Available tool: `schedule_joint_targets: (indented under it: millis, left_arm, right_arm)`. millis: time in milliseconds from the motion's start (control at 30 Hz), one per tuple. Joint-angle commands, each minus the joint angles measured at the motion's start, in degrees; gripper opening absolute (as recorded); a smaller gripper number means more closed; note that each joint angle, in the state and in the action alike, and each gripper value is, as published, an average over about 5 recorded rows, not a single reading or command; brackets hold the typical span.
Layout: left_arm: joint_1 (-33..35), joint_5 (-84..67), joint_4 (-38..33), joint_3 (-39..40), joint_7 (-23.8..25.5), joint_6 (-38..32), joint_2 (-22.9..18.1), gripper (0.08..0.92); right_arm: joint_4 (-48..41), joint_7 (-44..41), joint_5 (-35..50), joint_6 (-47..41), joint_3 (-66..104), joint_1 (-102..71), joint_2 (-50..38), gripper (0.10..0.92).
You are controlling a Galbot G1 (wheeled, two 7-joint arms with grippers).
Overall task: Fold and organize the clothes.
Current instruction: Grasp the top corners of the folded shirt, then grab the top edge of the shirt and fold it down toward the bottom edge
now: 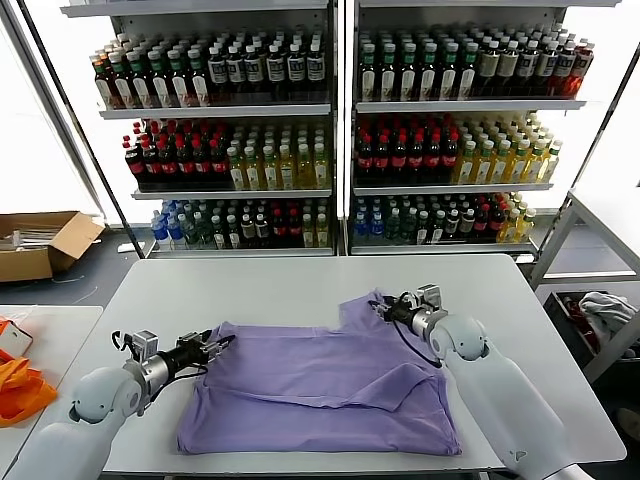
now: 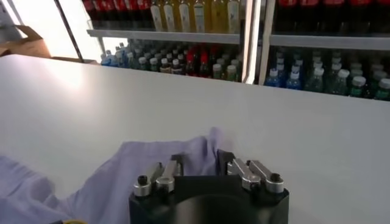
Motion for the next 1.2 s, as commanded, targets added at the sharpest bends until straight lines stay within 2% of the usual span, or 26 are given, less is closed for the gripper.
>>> schedule_joint_targets:
  millis: [33,200,367,800,1200]
  left_arm:
    - [0.2,1.2,-2.1,-0.2,-0.2,-0.9,0.2,0.343]
    - [1.7,0.2,-6.8,-2.0,-0.7,-1.8,0.7,0.204]
    - [3.9,-1.0,-11.0,-3.4,-0.6,-1.8,1.2,0.095]
    - [15.8,-0.9,-21.8,-11.0,-0.9,-2.7,1.9,0.088]
    - [28.4,-0.6,-28.1,-18.7,-2.0,-2.6,2.4,0.088]
  right_arm:
    - [3.2,1.7,2.3,-0.1,0.8,-1.2,-0.3,0.247]
    - [9.2,3.3,5.5,-0.1,3.0,-4.1,-1.7,0.122]
    - [16.5,4.8,7.9,-0.1,6.0,-7.7,-3.4,0.107]
    - [38.4,8.1,13.3,0.0,16.5,-28.3,-10.2,0.107]
    - [52.0,8.1,12.7,1.0,29.8,-50.9,-10.0,0.107]
